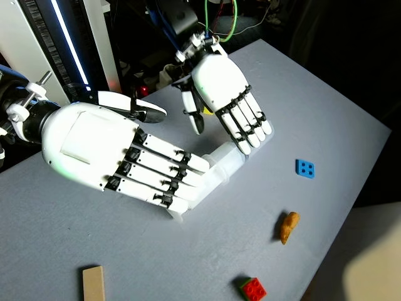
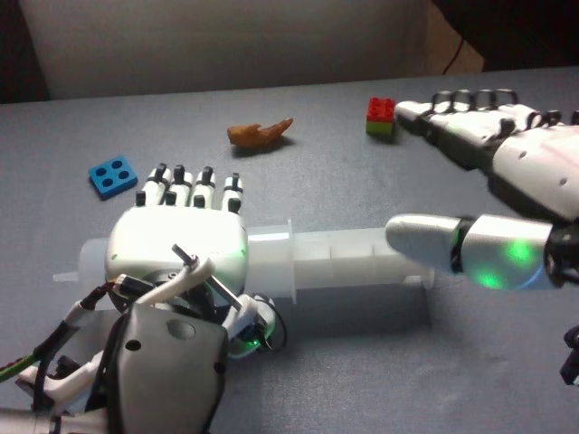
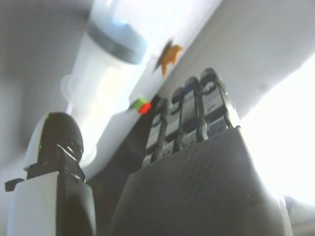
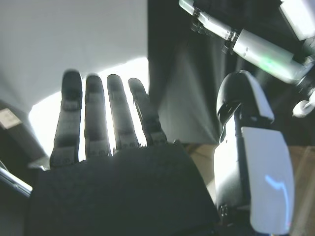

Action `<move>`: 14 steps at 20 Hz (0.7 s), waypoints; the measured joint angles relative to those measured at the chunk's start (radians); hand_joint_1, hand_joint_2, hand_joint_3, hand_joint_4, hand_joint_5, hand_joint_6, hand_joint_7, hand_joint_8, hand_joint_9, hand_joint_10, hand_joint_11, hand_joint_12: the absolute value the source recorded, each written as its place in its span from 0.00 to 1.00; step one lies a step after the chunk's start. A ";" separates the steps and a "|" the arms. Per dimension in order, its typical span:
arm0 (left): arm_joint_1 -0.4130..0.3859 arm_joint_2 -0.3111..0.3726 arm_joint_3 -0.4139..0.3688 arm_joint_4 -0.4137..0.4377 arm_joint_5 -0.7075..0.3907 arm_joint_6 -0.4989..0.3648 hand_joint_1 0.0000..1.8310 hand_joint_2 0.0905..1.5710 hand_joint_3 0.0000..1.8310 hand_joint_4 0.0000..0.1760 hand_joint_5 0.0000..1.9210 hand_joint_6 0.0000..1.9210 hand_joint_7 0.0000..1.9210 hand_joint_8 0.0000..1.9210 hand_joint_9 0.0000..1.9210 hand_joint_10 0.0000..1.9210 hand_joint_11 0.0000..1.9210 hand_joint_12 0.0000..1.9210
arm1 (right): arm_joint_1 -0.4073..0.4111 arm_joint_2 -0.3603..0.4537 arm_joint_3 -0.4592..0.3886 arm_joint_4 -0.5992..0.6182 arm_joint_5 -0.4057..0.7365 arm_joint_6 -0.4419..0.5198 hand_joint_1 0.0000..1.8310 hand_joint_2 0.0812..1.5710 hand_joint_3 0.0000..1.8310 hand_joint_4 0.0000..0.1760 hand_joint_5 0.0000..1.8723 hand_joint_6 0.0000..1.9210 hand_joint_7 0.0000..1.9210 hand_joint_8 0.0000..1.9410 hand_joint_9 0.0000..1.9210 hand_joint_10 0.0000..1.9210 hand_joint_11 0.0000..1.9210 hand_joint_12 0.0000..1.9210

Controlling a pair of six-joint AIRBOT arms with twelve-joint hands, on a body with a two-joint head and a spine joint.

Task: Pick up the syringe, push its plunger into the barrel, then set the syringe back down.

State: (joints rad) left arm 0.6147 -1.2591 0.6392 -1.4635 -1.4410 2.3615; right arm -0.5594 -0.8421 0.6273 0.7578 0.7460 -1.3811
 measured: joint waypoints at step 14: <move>0.051 -0.063 0.076 0.035 0.066 -0.006 0.31 0.78 0.00 0.00 0.00 0.00 0.00 0.00 0.00 0.00 0.00 0.00 | -0.043 -0.014 -0.003 0.012 0.156 0.198 0.07 0.69 0.00 0.00 0.03 0.00 0.03 0.00 0.03 0.00 0.00 0.21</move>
State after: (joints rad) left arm 0.6659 -1.3216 0.7155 -1.4284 -1.3754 2.3558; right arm -0.6025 -0.8558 0.6239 0.7696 0.9020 -1.1828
